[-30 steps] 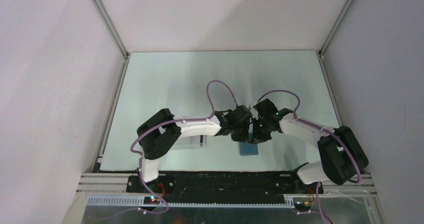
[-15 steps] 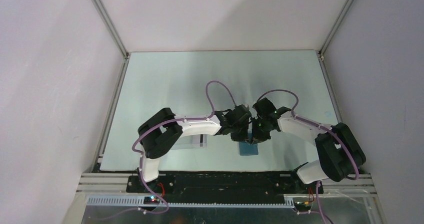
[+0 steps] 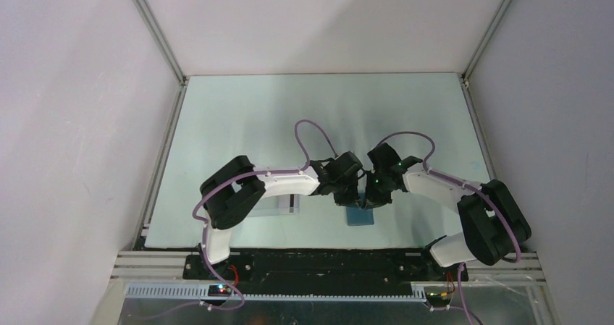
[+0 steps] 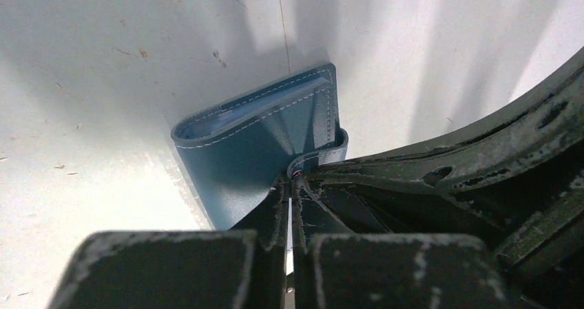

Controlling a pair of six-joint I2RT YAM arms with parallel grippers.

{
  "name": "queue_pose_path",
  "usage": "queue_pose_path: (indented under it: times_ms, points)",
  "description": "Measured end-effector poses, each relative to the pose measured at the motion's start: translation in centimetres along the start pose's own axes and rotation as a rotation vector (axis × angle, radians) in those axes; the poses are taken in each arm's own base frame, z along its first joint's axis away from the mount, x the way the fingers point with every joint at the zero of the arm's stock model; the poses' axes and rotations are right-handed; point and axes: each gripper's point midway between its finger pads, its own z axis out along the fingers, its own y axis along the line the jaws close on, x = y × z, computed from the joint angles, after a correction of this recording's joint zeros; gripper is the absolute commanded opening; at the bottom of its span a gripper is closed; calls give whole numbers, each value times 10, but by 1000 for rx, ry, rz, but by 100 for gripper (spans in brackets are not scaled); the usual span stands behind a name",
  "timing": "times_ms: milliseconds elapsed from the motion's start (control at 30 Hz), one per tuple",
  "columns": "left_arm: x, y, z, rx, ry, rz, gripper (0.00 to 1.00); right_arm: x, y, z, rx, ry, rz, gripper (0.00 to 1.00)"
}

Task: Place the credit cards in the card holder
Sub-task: Close the card holder at the center of the board.

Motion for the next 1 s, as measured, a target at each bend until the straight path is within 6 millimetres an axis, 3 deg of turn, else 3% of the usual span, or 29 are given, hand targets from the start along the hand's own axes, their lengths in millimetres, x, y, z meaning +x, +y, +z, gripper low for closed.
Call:
queue_pose_path:
  times_ms: [467, 733, 1000]
  points:
    - [-2, -2, -4, 0, -17, 13, 0, 0, 4, -9, -64, -54, -9, 0]
    - [-2, -2, -5, 0, -20, 28, 0, -18, 13, -41, -181, -166, 21, 0]
    - [-3, -1, -7, -8, -31, 42, 0, -12, 10, -31, -174, -113, 22, 0]
